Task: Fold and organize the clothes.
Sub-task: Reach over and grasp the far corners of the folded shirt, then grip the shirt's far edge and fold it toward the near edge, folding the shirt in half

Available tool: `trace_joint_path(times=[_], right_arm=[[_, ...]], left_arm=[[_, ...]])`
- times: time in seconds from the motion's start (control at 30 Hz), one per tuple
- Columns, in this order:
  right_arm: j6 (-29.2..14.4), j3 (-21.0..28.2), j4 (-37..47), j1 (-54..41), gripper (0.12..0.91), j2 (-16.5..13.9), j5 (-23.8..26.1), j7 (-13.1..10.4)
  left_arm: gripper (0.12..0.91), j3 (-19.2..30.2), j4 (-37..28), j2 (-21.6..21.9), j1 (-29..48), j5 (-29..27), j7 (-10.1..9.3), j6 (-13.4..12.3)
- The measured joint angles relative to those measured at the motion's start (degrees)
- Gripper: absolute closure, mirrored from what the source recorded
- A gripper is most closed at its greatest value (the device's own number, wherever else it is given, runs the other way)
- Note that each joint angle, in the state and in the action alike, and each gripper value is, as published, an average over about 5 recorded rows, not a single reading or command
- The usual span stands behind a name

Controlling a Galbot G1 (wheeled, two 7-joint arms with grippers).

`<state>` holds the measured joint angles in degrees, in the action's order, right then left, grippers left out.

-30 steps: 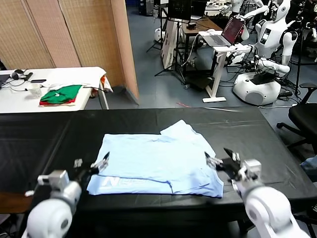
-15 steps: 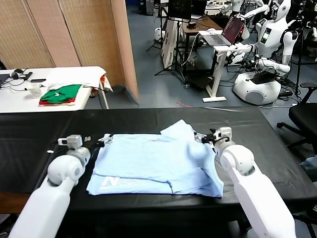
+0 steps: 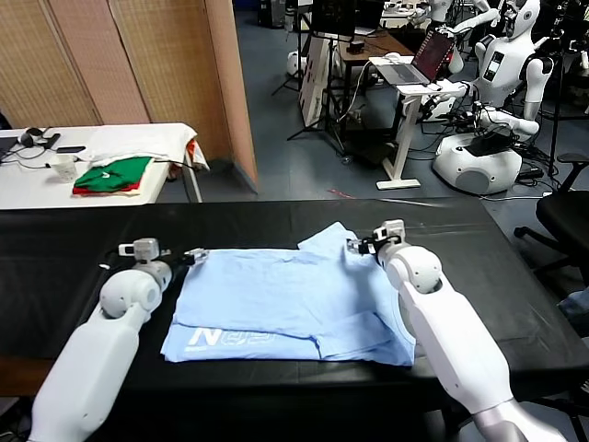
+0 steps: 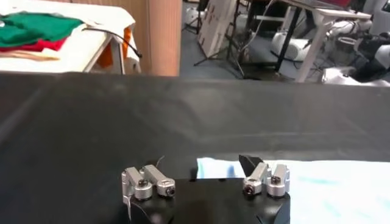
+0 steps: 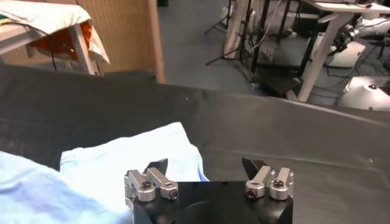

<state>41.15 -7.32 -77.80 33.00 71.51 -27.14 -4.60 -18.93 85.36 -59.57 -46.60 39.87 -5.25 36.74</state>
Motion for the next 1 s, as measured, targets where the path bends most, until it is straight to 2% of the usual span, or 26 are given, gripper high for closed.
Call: trace_joint_path(times=[0.07, 0.13, 0.33, 0.5, 0.6, 0.73, 1.0], right_arm=[[0.0, 0.2, 0.6, -0.2, 0.251, 0.4, 0.2, 0.2], [0.0, 0.3, 1.2, -0.4, 0.325, 0.7, 0.4, 0.4], [-0.1, 0.6, 1.9, -0.6, 0.629, 0.9, 0.6, 0.7], [-0.4, 0.6, 2.0, -0.4, 0.760, 1.0, 0.7, 0.8], [-1.3, 0.6, 2.0, -0.2, 0.830, 1.0, 0.7, 0.9], [-3.9, 0.1, 1.3, 0.4, 0.882, 0.9, 0.6, 1.3], [-8.7, -1.4, -1.8, 2.4, 0.884, -0.5, 0.4, 2.4]], left_arm=[[0.223, 0.2, -0.1, 0.0, -0.1, -0.2, 0.07, 0.1], [0.281, 0.4, -0.4, -0.1, -0.2, -0.5, 0.10, 0.2], [0.535, 0.5, -1.0, -0.2, 0.2, -0.7, 0.23, 0.2], [0.721, 0.9, -1.0, -0.3, 0.7, -0.2, 0.44, 0.2], [0.806, 1.3, -1.0, -0.5, 0.8, -0.2, 0.57, 0.0], [0.869, 1.4, -0.5, -0.8, 0.8, -0.3, 0.41, -0.8], [0.879, -0.2, 2.3, -0.3, -0.6, 0.8, -0.08, -1.5]])
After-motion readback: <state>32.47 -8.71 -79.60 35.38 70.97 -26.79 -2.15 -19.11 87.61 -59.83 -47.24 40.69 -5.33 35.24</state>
